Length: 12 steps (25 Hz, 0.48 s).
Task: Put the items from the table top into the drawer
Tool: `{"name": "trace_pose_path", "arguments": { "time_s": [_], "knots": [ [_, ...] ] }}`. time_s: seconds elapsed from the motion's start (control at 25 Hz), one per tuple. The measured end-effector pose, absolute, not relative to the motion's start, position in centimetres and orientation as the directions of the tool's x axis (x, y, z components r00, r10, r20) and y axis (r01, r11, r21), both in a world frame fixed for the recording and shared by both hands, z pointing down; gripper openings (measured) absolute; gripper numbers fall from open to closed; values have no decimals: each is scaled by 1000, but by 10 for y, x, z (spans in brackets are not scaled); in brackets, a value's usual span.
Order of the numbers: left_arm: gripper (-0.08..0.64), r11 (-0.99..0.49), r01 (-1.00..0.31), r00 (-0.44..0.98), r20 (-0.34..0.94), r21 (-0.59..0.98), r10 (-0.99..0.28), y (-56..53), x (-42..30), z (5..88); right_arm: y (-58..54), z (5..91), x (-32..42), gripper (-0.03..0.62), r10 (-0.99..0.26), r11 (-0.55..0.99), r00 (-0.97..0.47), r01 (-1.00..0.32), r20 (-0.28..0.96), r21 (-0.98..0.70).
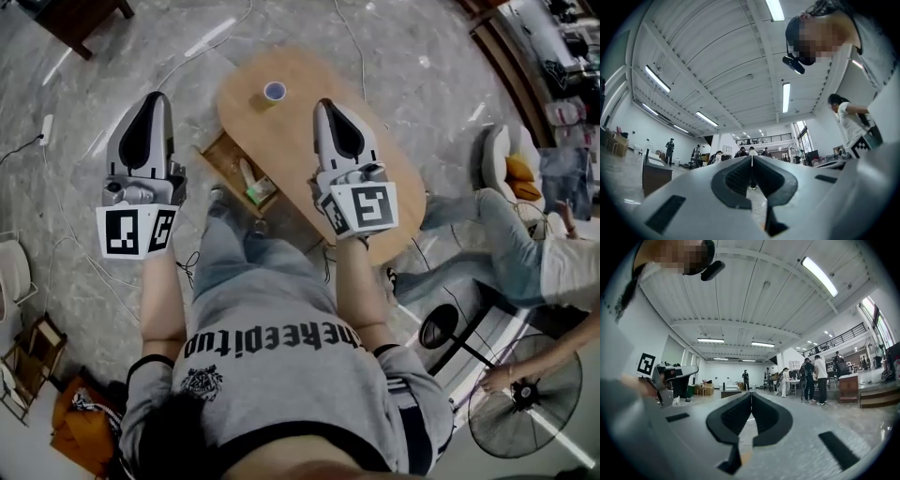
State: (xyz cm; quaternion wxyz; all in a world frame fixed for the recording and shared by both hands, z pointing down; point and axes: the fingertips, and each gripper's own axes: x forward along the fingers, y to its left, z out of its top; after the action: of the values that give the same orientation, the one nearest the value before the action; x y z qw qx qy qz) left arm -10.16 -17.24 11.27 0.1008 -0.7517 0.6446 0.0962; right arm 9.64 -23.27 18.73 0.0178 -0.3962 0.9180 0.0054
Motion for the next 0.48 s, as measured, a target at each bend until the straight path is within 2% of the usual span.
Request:
{"name": "trace_pose_path", "arguments": {
  "time_s": [0.48],
  "knots": [
    [12,-247,-969,244,-224,-15,-944,-245,-131,146,-286,258,62,9,-761,638,-644,-765,79,-90]
  ]
}}
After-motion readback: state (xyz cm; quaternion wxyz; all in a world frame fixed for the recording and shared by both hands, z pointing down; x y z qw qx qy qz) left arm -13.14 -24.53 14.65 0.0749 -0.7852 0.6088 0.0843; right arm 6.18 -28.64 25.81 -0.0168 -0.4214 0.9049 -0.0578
